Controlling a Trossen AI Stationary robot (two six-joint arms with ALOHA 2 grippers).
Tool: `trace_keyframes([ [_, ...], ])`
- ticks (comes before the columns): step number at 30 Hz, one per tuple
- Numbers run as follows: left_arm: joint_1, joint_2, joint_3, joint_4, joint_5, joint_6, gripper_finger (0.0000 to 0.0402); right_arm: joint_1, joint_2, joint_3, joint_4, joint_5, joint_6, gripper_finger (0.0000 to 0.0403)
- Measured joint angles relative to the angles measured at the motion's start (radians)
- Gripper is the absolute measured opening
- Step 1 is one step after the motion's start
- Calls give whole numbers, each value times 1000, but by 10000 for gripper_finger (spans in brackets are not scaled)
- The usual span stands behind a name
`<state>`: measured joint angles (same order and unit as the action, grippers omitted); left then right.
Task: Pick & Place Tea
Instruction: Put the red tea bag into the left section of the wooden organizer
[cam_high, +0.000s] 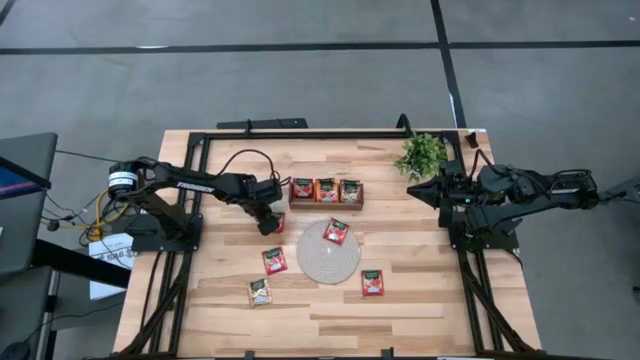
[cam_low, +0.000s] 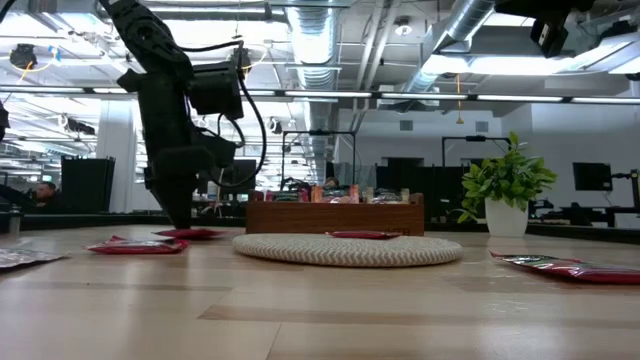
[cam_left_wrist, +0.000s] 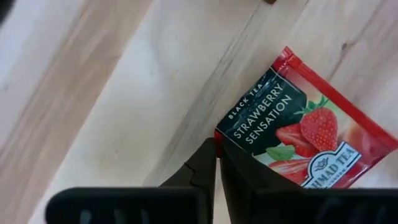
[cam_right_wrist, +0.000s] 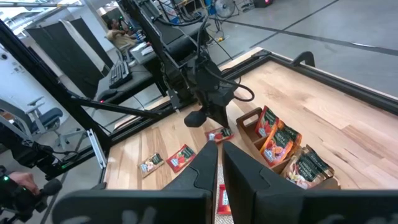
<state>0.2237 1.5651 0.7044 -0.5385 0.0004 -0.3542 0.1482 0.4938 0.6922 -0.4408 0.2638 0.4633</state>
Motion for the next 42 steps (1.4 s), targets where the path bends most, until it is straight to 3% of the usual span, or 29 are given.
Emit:
trace_keyframes([
  [9, -2, -103, -14, -133, 50, -34, 0, 0, 0, 0, -4, 0, -1, 17],
  [15, -1, -170, -11, -227, 9, -60, 0, 0, 0, 0, -28, 0, -2, 17],
  [32, -1, -379, -5, -210, -21, -174, 0, 0, 0, 0, -31, 0, -1, 17],
  [42, -1, -481, 171, -205, -91, -142, 0, 0, 0, 0, -30, 0, -1, 17],
])
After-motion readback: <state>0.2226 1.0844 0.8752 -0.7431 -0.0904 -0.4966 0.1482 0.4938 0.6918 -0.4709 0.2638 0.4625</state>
